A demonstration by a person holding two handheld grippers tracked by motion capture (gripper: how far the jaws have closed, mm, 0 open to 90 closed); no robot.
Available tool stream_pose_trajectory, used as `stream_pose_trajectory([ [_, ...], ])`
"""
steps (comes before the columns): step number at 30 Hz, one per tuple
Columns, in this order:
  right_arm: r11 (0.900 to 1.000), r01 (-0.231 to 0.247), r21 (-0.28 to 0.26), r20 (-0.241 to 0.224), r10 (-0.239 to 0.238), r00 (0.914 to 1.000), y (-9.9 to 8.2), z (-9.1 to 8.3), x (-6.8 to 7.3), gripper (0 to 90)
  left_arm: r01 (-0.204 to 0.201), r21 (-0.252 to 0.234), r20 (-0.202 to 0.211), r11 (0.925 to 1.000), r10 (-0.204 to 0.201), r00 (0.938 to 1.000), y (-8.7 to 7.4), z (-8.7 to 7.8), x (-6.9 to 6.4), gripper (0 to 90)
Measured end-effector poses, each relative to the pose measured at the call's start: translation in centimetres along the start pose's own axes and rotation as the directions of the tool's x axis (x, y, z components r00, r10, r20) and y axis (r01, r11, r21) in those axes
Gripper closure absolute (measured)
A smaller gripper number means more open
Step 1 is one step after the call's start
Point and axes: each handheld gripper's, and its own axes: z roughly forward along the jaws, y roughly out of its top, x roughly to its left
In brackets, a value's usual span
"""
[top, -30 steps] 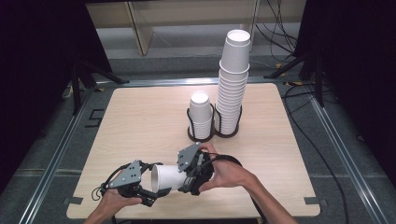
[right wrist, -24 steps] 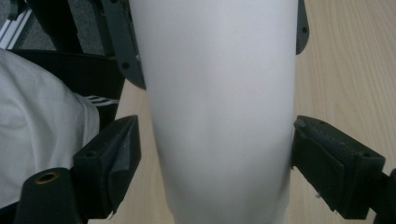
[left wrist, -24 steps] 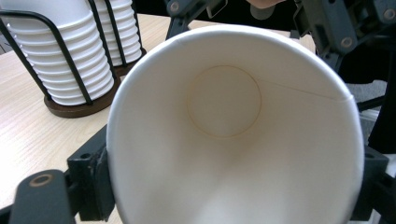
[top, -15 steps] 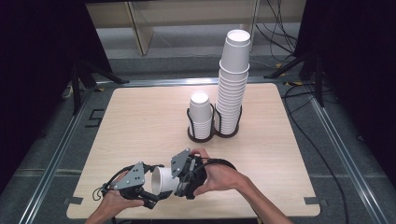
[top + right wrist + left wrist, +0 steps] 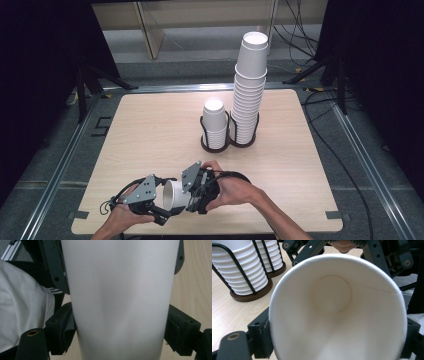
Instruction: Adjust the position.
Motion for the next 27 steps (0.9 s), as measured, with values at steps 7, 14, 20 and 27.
stream_pose_trajectory([
  [7,0.9997,0.020,-0.012,0.000,-0.020,0.9998,-0.1,-0.1,0.1,22.9,0.006,-0.021,0.008,0.9998,-0.006,0.9999,-0.2,0.0,0.1,12.2],
  [14,0.9984,0.001,-0.057,-0.012,-0.002,0.9999,-0.5,-0.3,-0.2,23.3,0.038,-0.062,0.011,0.9974,-0.037,0.9992,-0.3,-0.3,0.5,10.3],
  [20,0.9971,-0.003,-0.076,-0.006,0.003,1.0000,-0.9,-0.2,-0.5,23.6,0.055,-0.091,0.003,0.9944,-0.055,0.9985,-0.3,-0.4,0.6,10.5],
  [27,0.9940,-0.025,-0.107,-0.012,0.024,0.9996,-1.6,-0.4,-0.9,23.6,0.079,-0.136,-0.006,0.9876,-0.081,0.9967,-0.1,-0.7,0.7,10.8],
])
